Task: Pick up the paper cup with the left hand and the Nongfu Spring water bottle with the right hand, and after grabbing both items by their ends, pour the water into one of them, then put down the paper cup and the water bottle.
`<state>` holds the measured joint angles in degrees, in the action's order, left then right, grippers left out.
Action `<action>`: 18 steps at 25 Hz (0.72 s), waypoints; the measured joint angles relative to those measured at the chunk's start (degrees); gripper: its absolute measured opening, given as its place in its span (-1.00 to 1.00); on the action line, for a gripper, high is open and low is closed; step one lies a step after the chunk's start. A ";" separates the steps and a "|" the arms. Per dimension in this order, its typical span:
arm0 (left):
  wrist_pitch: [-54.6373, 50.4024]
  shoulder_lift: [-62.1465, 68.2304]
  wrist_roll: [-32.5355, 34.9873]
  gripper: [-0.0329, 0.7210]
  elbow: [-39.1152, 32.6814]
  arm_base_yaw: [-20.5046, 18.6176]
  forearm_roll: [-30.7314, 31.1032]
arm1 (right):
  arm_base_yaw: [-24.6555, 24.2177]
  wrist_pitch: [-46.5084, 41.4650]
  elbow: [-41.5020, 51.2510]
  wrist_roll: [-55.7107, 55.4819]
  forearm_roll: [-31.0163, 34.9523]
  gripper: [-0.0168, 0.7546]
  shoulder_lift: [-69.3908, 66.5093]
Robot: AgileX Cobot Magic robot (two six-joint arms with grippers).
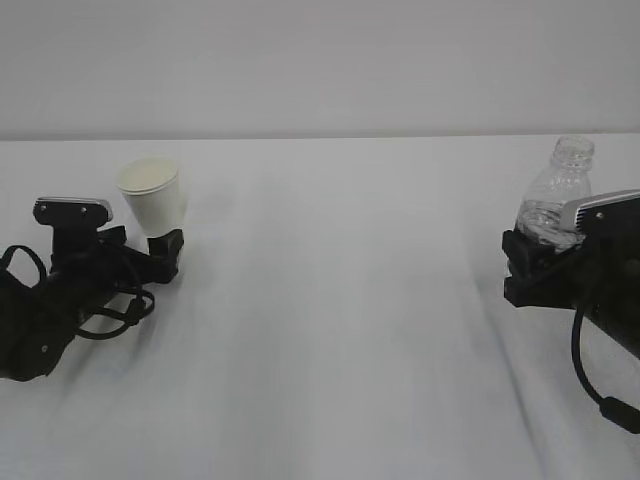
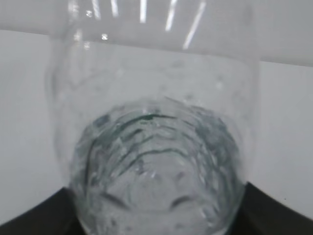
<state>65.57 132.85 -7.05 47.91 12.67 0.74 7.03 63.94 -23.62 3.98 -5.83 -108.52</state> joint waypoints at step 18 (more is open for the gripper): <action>0.00 3.61 0.02 0.83 8.84 0.00 0.00 | 0.00 0.00 0.00 0.00 0.00 0.12 0.00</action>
<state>65.57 136.45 -7.03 56.75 12.67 0.74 7.03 63.94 -23.62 3.98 -5.83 -108.52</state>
